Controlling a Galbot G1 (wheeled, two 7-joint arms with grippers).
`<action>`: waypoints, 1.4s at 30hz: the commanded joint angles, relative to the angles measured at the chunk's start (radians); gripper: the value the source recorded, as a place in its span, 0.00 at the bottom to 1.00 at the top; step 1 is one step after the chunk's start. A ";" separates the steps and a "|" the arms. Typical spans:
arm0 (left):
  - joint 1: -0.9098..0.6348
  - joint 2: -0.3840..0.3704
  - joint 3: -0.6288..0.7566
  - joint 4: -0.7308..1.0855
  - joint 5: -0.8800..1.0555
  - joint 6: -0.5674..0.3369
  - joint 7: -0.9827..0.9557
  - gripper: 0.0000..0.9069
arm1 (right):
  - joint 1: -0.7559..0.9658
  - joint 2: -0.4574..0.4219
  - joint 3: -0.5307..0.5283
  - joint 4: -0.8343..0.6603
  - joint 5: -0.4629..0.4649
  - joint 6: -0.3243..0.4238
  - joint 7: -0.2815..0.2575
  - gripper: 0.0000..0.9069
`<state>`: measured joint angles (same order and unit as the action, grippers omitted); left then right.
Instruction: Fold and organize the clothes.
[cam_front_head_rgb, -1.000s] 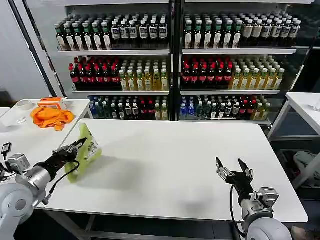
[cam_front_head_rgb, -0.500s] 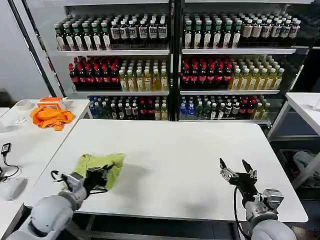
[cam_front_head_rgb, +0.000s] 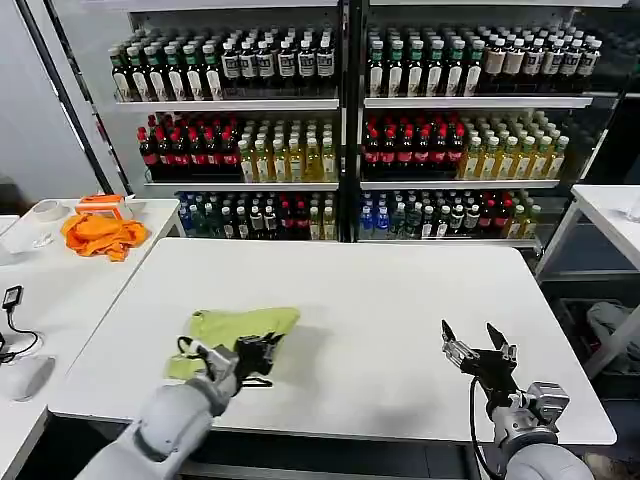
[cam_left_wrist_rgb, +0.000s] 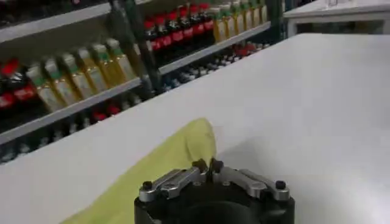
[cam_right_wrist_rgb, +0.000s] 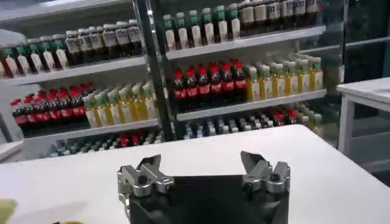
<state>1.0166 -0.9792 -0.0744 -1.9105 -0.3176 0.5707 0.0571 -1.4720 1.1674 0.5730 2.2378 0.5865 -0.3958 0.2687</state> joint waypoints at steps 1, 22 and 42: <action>-0.160 -0.247 0.209 0.157 -0.023 0.003 -0.069 1.00 | 0.011 -0.003 -0.004 -0.012 0.001 -0.012 -0.002 1.00; 0.243 -0.191 -0.272 -0.161 -0.392 -0.166 -0.155 1.00 | 0.488 0.154 -0.402 -0.409 0.410 -0.111 0.109 1.00; 0.387 -0.234 -0.391 -0.192 -0.409 -0.171 -0.160 1.00 | 0.638 0.357 -0.474 -0.701 0.530 -0.108 0.163 0.00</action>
<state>1.3290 -1.2024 -0.3956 -2.0810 -0.7030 0.4080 -0.0951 -0.9162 1.4454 0.1457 1.6688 1.0402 -0.5181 0.4074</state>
